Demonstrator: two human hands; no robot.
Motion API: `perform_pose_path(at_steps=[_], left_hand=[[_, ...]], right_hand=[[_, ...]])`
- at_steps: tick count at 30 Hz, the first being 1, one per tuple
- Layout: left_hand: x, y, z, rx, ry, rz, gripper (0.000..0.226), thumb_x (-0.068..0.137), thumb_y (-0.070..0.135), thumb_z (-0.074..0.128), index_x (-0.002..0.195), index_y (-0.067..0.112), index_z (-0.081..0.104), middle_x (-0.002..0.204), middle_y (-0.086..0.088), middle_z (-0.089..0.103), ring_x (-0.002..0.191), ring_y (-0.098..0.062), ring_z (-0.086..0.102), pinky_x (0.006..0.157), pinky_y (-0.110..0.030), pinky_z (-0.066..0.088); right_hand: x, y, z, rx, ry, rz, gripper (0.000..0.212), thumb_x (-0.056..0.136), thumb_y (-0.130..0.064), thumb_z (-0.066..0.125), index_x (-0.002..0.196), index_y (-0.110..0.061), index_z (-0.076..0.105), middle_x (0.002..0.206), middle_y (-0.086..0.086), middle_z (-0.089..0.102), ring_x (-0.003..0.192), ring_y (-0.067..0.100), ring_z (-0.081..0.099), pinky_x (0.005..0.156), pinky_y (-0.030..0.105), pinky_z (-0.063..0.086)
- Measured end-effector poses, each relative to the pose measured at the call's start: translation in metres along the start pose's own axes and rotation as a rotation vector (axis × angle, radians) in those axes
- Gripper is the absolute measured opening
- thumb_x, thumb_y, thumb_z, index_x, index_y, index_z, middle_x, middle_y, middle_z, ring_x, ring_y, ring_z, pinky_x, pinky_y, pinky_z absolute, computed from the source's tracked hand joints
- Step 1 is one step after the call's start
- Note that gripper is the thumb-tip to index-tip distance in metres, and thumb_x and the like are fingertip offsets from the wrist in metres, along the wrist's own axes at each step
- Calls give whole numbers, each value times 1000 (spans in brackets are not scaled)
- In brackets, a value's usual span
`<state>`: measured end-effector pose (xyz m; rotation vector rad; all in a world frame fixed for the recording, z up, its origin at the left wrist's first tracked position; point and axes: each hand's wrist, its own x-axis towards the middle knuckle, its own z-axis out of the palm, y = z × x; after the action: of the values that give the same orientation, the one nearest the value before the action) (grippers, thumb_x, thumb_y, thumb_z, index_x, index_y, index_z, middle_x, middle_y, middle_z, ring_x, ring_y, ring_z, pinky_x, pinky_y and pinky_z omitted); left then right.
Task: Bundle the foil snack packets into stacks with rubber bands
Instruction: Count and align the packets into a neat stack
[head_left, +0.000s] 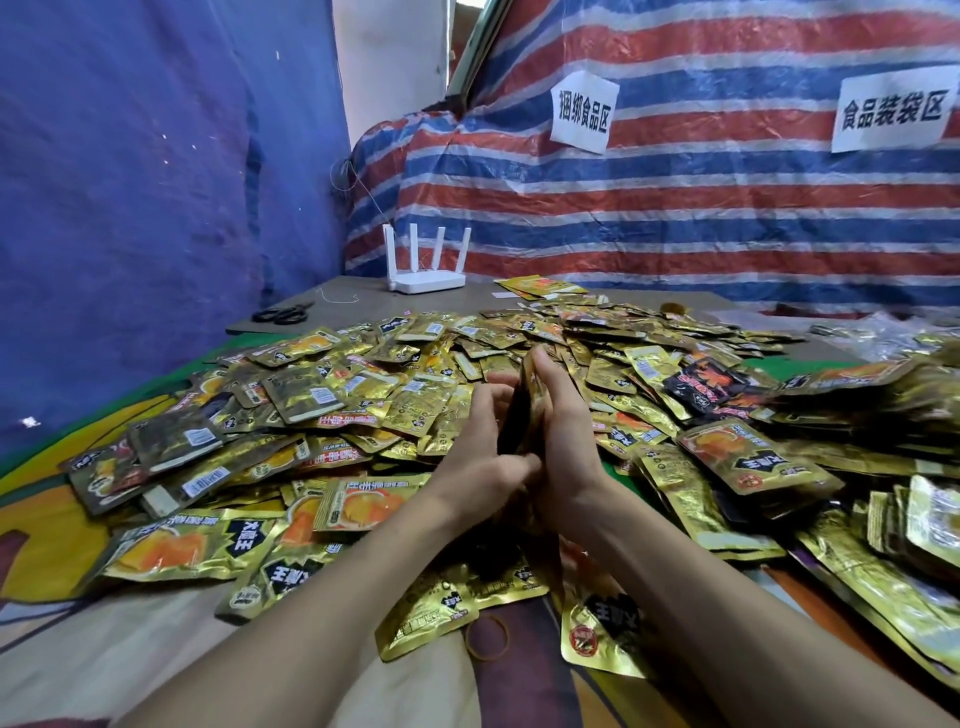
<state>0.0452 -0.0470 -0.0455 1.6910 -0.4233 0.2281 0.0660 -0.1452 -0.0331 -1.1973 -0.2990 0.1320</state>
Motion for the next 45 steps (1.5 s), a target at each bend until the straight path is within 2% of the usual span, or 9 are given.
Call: perform_pose_path(at_steps=[7,10,14,18,22,26,30,34,45], left_hand=[[9,0,-10,-98,156,54,44,65,7,58,108,17,58,92,-11,67,78,-15,64,66,-28,53],[8,-5,-8,-70,148,49,60,61,4,66,119,10,52,103,-11,67,90,-14,68,75,-31,56],[6,-8,-4,-139,110,20,71,58,-2,64,127,1,45,108,-11,63,99,-15,65,78,-33,54],[7,-7,-6,-209,82,2,72,58,-1,59,128,2,44,114,-21,59,102,-24,61,77,-37,53],[7,-5,-6,-146,126,57,58,60,4,58,118,6,52,100,-14,62,89,-24,63,62,-27,53],[7,-4,-12,-53,158,92,57,61,16,58,117,6,56,109,-18,65,98,-32,64,81,-45,52],[7,2,-14,-73,167,60,50,63,10,57,111,-1,49,88,-13,48,72,-24,47,60,-36,40],[1,5,-13,-68,142,53,49,63,8,58,110,2,46,86,-10,43,75,-24,43,68,-41,40],[0,2,-18,-103,85,40,51,60,6,56,110,10,47,86,-11,43,78,-24,45,77,-42,37]], right_hand=[[-6,-6,15,-160,107,-199,64,86,-66,50,140,-30,54,138,1,61,124,14,61,94,28,49],[-8,-7,15,-243,60,-290,58,82,-62,56,138,-50,48,138,-25,51,125,-9,51,106,29,42],[-13,-4,17,-330,36,-261,54,82,-42,52,135,-32,57,136,-11,56,128,5,52,114,39,40],[-18,-10,20,-367,-40,-239,64,88,-42,50,150,-26,41,136,-18,48,122,-14,45,108,18,36],[-21,-19,16,-437,-137,-63,57,103,-41,46,156,-26,29,149,-7,40,139,10,37,119,43,31],[-34,-41,-3,-626,-12,-121,56,99,-46,58,148,-23,41,138,-1,53,121,11,55,87,24,47],[-61,-61,-36,-933,129,-205,33,93,-41,67,119,-21,63,113,-5,65,97,7,64,82,34,55],[-98,-84,-67,-1242,197,-258,12,89,-34,72,94,-23,73,89,-9,69,79,4,63,69,27,52],[-187,-179,-196,-1840,560,253,11,80,-19,75,70,-23,72,70,-2,69,68,18,64,62,31,54]])
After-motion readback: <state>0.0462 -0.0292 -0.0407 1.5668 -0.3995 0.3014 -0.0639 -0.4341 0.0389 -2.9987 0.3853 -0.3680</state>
